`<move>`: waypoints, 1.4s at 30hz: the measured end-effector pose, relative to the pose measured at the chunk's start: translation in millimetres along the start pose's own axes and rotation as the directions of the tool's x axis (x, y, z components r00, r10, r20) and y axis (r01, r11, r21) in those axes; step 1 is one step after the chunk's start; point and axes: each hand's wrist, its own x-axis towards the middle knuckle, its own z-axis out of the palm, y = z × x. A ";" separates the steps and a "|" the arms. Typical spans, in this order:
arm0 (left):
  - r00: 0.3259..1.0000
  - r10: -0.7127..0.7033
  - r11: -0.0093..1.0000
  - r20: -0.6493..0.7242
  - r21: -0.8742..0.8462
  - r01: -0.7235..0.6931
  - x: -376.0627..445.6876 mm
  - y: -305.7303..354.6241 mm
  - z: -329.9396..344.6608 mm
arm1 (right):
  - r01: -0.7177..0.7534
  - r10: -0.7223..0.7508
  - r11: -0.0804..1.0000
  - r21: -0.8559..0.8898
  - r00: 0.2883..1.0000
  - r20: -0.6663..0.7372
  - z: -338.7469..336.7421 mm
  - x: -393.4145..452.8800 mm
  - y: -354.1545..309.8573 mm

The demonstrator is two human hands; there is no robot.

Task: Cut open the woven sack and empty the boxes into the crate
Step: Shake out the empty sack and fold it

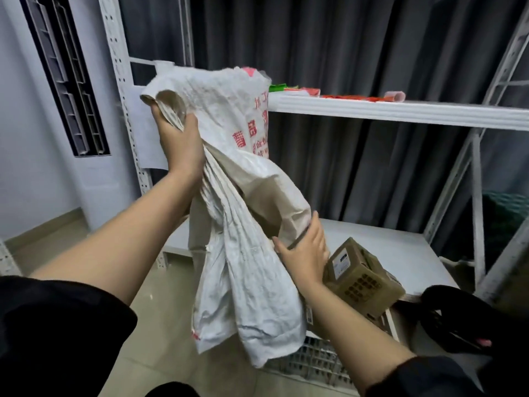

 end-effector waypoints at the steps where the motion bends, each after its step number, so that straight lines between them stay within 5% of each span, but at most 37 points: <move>1: 1.000 0.013 1.000 -0.017 -0.022 -0.013 2.2 4.0 -0.9 | -0.167 0.166 0.984 0.068 0.986 0.008 4.2 4.9 -0.8; 3: 0.998 0.038 0.998 -0.042 -0.053 -0.041 5.8 10.9 -4.2 | -0.329 0.326 0.935 0.131 0.944 0.044 6.6 19.3 -5.2; 7: 0.995 0.021 0.989 -0.096 -0.143 -0.034 21.0 10.0 -15.4 | -0.218 0.215 0.975 0.037 0.975 0.057 5.6 41.1 -10.2; 11: 0.974 0.090 0.996 -0.209 0.031 -0.085 32.3 -3.1 -34.8 | -0.129 0.106 0.940 0.317 0.991 0.086 -26.4 52.1 -15.4; 14: 0.961 0.191 0.904 -0.200 0.416 -0.093 34.3 -24.5 -63.8 | 0.121 -0.157 0.968 0.222 0.976 0.150 -73.4 68.5 -8.9; 18: 0.956 0.196 0.833 -0.217 0.552 -0.045 40.6 -54.8 -77.4 | 0.466 -0.473 0.881 0.086 0.858 0.198 -117.2 64.5 -4.8; 23: 0.948 0.124 0.879 -0.292 0.476 0.032 48.4 -68.8 -71.2 | 0.842 -0.802 0.536 -0.065 0.531 0.272 -114.5 -2.6 12.0; 26: 0.961 0.116 0.890 -0.252 0.455 0.012 48.7 -68.4 -56.0 | 0.929 -0.813 0.359 0.092 0.263 0.519 -76.0 -54.8 26.2; 28: 0.965 0.103 0.907 -0.241 0.421 0.008 46.3 -66.0 -43.2 | 0.962 -0.720 0.267 0.048 0.166 0.674 -37.7 -81.4 34.1; 30: 0.966 0.071 0.927 -0.250 0.373 0.028 40.1 -63.3 -31.3 | 0.933 -0.586 0.355 -0.055 0.268 0.765 -5.1 -96.4 29.1; 32: 0.964 0.015 0.950 -0.267 0.306 0.070 32.4 -60.0 -23.7 | 0.829 -0.414 0.557 -0.047 0.326 0.850 16.4 -101.4 17.5; 35: 0.972 -0.085 0.976 -0.217 0.179 0.126 35.3 -55.8 -19.5 | 0.548 -0.197 0.834 0.059 0.198 0.960 28.3 -97.3 9.8; 37: 0.979 -0.177 0.982 -0.097 0.047 0.182 45.5 -51.4 -23.1 | 0.442 -0.070 0.896 0.032 0.070 0.995 21.2 -89.4 10.5; 38: 0.977 -0.213 0.977 -0.028 0.019 0.214 51.4 -50.8 -26.8 | 0.465 -0.036 0.885 -0.007 0.084 0.996 15.8 -82.4 11.6; 39: 0.972 -0.236 0.972 0.019 0.012 0.236 58.1 -54.1 -30.7 | 0.498 -0.067 0.866 -0.034 0.184 0.981 10.0 -71.7 11.2; 42: 0.960 -0.263 0.965 0.098 0.029 0.261 61.7 -53.4 -37.8 | 0.365 -0.239 0.928 -0.071 0.731 0.639 -16.6 -24.3 -8.1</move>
